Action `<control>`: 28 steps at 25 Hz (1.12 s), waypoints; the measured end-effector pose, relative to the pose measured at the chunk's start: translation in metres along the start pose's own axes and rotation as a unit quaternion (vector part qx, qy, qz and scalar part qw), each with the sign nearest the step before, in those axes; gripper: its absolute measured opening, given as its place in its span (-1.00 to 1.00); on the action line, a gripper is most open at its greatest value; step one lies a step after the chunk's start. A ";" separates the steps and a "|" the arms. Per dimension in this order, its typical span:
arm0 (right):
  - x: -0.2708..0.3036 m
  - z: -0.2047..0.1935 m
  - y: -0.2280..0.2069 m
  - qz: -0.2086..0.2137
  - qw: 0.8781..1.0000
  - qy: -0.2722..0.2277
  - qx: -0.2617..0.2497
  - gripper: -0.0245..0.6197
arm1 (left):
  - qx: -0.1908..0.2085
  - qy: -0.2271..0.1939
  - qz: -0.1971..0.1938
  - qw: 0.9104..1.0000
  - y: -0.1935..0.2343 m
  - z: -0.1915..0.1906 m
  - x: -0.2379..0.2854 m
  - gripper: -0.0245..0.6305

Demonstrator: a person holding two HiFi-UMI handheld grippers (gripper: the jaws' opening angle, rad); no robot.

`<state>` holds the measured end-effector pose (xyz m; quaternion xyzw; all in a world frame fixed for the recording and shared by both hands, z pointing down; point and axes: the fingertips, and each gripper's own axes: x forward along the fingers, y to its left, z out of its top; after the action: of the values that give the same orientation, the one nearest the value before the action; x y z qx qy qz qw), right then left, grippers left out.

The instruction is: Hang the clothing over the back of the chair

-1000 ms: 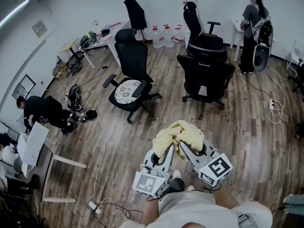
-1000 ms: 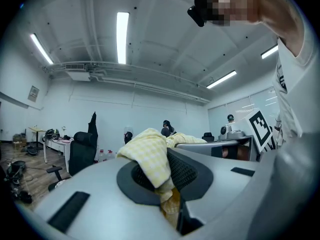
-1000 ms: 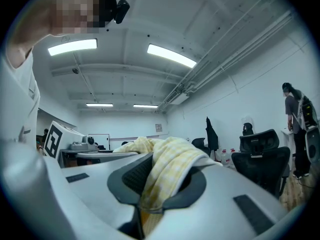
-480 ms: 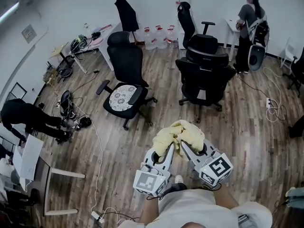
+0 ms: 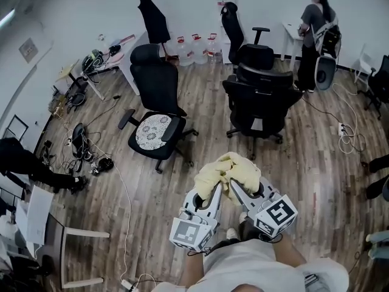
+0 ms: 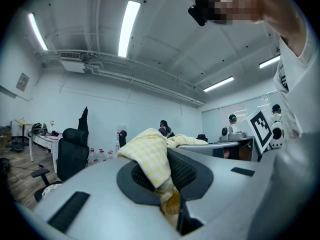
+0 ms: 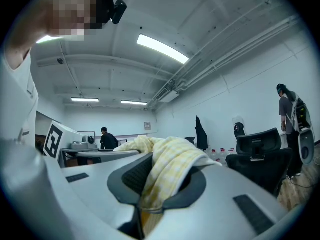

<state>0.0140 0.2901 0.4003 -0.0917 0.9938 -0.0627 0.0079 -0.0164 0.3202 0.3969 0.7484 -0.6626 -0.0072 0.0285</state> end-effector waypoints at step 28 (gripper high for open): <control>0.099 0.017 -0.151 0.045 0.999 -0.001 0.023 -0.74 | 0.010 0.016 0.049 0.999 0.086 0.009 0.155 -0.79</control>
<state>-0.0552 0.1223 0.4021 -0.0464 0.9952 -0.0852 0.0142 -0.0830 0.1563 0.3963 0.7149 -0.6984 0.0127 0.0317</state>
